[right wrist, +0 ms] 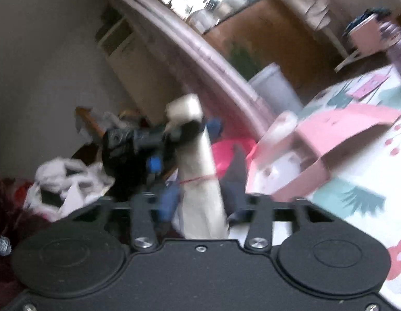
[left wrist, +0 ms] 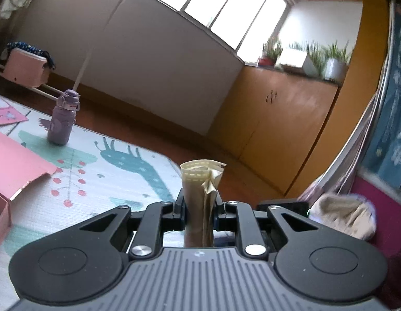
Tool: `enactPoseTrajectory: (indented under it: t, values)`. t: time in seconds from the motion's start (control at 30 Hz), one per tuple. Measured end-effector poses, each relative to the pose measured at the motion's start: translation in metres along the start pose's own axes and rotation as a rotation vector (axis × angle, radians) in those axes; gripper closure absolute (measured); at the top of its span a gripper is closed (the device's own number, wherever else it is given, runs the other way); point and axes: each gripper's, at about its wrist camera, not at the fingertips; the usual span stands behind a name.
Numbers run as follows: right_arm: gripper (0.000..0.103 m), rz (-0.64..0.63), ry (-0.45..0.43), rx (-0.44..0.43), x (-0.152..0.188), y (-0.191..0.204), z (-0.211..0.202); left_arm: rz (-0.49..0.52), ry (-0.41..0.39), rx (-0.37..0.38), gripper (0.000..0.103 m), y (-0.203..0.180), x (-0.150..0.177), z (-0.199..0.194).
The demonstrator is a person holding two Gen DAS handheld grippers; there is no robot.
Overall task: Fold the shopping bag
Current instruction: 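Open the right gripper while the left gripper carries the roll down onto the mat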
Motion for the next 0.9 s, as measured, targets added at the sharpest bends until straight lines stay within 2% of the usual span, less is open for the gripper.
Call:
enactPoseTrajectory:
  t: [0.1, 0.17, 0.23, 0.27, 0.3, 0.33, 0.47, 0.53, 0.67, 0.7, 0.73, 0.77, 0.83, 0.9]
  values:
    - [0.031, 0.045, -0.116, 0.131, -0.004, -0.01, -0.02, 0.177, 0.068, -0.067, 0.086, -0.012, -0.003, 0.016]
    - [0.031, 0.099, -0.202, 0.208, -0.002, -0.02, -0.033, 0.309, 0.087, -0.105, 0.086, -0.022, -0.006, 0.025]
    - [0.03, 0.133, -0.254, 0.27, -0.001, -0.026, -0.041, 0.5, 0.078, -0.13, 0.082, -0.038, -0.007, 0.036]
    - [0.029, 0.147, -0.271, 0.324, 0.0, -0.029, -0.043, 0.64, 0.098, -0.142, 0.076, -0.051, -0.004, 0.045]
    - [0.029, 0.161, -0.287, 0.388, 0.001, -0.033, -0.047, 0.723, 0.152, -0.132, 0.05, -0.059, 0.002, 0.053]
    - [0.029, 0.172, -0.302, 0.425, 0.001, -0.036, -0.051, 0.763, 0.216, -0.111, 0.026, -0.064, 0.007, 0.059]
    - [0.028, 0.198, -0.383, 0.484, -0.001, -0.041, -0.066, 0.844, 0.365, -0.018, 0.024, -0.072, 0.034, 0.06]
    - [0.026, 0.201, -0.425, 0.508, -0.002, -0.041, -0.072, 0.807, 0.387, -0.012, 0.024, -0.065, 0.042, 0.046]
    - [0.015, 0.196, -0.439, 0.558, -0.003, -0.041, -0.074, 0.519, 0.316, -0.091, 0.024, -0.032, 0.034, 0.017]
    - [0.011, 0.192, -0.428, 0.572, -0.003, -0.042, -0.072, 0.351, 0.293, -0.124, 0.024, -0.015, 0.032, 0.009]
    - [0.01, 0.188, -0.408, 0.581, -0.004, -0.044, -0.071, 0.208, 0.283, -0.143, 0.024, 0.0, 0.034, 0.004]
    - [0.009, 0.184, -0.377, 0.583, -0.005, -0.046, -0.07, 0.109, 0.282, -0.151, 0.024, 0.011, 0.037, 0.001]
    - [0.009, 0.179, -0.305, 0.58, -0.005, -0.047, -0.063, -0.011, 0.295, -0.161, 0.024, 0.021, 0.044, 0.0]
    - [0.011, 0.176, -0.184, 0.565, -0.002, -0.047, -0.06, -0.115, 0.325, -0.137, 0.024, 0.025, 0.051, 0.004]
Point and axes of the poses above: each gripper's, at about its wrist camera, not at the fingertips, and z roughly the way its jaws point, y to its left, x to its underside, and after that the axes turned 11 degrees about -x, right-handed
